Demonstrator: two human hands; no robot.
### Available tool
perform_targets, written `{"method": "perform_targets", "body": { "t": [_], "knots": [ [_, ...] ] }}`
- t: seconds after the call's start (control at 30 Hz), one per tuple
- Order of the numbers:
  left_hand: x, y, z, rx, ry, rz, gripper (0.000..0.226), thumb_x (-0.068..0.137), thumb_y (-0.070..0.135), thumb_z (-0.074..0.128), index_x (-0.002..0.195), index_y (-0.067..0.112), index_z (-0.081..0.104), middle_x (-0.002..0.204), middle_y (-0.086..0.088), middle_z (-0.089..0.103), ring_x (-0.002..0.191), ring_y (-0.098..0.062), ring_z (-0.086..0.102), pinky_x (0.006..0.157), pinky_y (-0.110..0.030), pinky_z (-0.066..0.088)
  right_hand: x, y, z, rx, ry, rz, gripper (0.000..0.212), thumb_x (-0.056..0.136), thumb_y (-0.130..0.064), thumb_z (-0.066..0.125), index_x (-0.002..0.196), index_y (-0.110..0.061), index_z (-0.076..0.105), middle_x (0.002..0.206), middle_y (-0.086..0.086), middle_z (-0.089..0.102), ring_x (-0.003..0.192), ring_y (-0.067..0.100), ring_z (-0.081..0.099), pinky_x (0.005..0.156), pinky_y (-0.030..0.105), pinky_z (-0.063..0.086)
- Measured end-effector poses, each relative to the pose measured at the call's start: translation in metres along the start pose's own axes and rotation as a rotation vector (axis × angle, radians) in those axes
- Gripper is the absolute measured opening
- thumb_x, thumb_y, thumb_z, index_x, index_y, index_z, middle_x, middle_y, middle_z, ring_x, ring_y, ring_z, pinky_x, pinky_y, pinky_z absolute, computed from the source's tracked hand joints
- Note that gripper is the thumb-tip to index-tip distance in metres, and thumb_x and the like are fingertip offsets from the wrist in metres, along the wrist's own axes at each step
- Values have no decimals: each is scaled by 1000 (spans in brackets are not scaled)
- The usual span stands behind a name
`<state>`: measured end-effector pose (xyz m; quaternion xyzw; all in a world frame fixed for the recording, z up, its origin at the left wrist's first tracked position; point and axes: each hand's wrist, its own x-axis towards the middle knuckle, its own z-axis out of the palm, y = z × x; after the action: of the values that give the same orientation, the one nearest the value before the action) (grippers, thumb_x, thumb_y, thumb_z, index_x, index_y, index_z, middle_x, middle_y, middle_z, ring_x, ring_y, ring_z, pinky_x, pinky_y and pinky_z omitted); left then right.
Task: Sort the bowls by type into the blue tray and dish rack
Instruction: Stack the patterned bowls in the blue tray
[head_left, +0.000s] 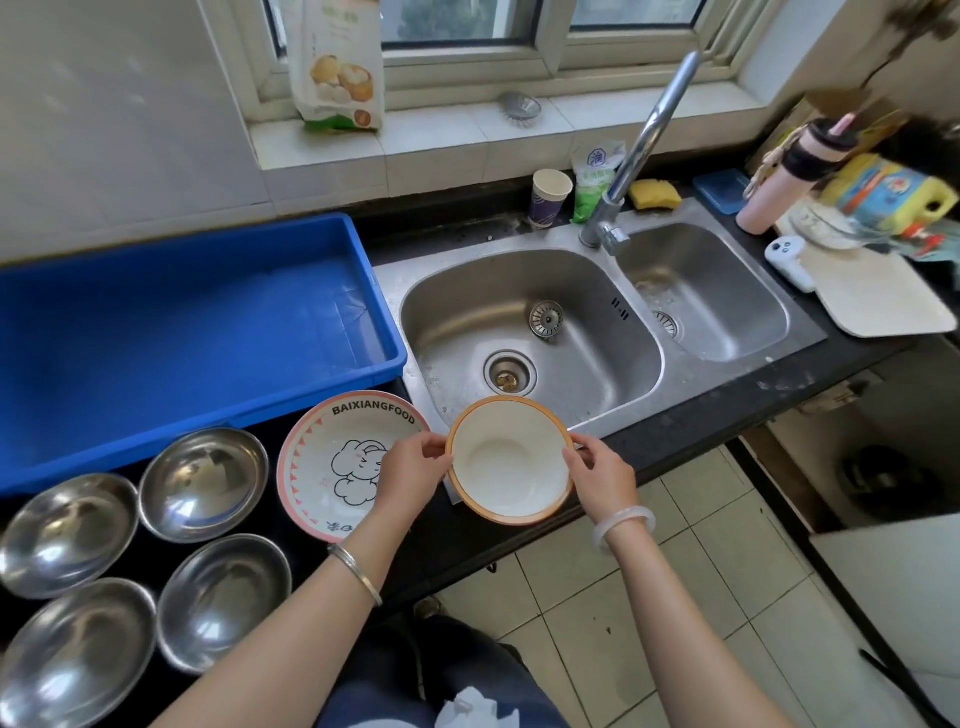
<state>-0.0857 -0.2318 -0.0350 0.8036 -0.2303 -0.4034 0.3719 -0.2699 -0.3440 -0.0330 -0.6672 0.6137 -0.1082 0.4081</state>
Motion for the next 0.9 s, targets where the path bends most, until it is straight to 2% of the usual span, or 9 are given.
{"method": "perform_targets", "body": {
  "t": [0.1, 0.2, 0.33, 0.47, 0.57, 0.63, 0.7, 0.8, 0.9],
  "knots": [
    [-5, -3, -10, 33, 64, 7, 33, 88, 18, 60, 120, 16, 62, 117, 0, 66, 104, -14, 58, 84, -25, 40, -3, -8, -3, -93, -4, -44, 36, 95, -30, 48, 128, -18, 54, 116, 4, 66, 105, 22, 60, 87, 33, 45],
    [-11, -10, -26, 81, 159, 21, 33, 89, 18, 60, 122, 16, 61, 122, -1, 65, 109, -17, 59, 85, -25, 41, -4, -29, 0, -174, -3, -178, 33, 95, -30, 45, 124, -19, 57, 117, 5, 66, 109, 25, 59, 86, 33, 45],
    [-23, -27, -52, 94, 288, -32, 36, 88, 15, 60, 125, 15, 58, 128, -4, 60, 117, -21, 55, 94, -32, 45, -1, -72, 34, -224, -174, -384, 34, 96, -30, 46, 125, -16, 57, 125, 0, 63, 118, 18, 55, 97, 28, 39],
    [-34, -50, -71, 131, 404, -124, 43, 88, 14, 60, 130, 12, 53, 137, -7, 51, 124, -23, 49, 99, -34, 40, 3, -107, 83, -459, -352, -487, 41, 97, -33, 42, 133, -17, 49, 128, 6, 61, 117, 23, 56, 95, 34, 43],
    [-41, -63, -76, 100, 449, -179, 48, 87, 9, 59, 133, 9, 48, 141, -10, 44, 127, -25, 45, 101, -34, 39, 11, -123, 112, -653, -426, -529, 35, 95, -31, 41, 125, -16, 51, 117, 11, 65, 106, 29, 59, 89, 39, 48],
    [-43, -69, -75, 65, 475, -188, 43, 84, 5, 59, 126, 11, 53, 134, -9, 49, 116, -23, 51, 91, -27, 43, 18, -129, 125, -731, -476, -503, 32, 94, -30, 40, 122, -18, 50, 109, 10, 66, 98, 30, 61, 82, 39, 50],
    [-45, -71, -73, 11, 513, -196, 36, 82, 3, 58, 117, 14, 54, 121, -1, 56, 97, -17, 54, 76, -21, 41, 26, -132, 134, -755, -493, -490, 29, 93, -30, 41, 118, -18, 51, 106, 11, 67, 95, 31, 61, 77, 37, 48],
    [-45, -71, -70, -37, 557, -229, 39, 84, 2, 54, 119, 19, 55, 105, 13, 56, 91, -16, 55, 70, -22, 39, 37, -134, 141, -754, -491, -491, 25, 91, -26, 45, 113, -18, 55, 104, 11, 67, 92, 32, 61, 72, 34, 45],
    [-43, -73, -67, -88, 570, -259, 35, 83, 0, 50, 96, 33, 55, 77, 19, 59, 75, -13, 57, 53, -15, 36, 45, -135, 144, -741, -497, -480, 25, 90, -21, 46, 111, -21, 58, 98, 10, 67, 83, 29, 60, 70, 34, 48]
  ]
}}
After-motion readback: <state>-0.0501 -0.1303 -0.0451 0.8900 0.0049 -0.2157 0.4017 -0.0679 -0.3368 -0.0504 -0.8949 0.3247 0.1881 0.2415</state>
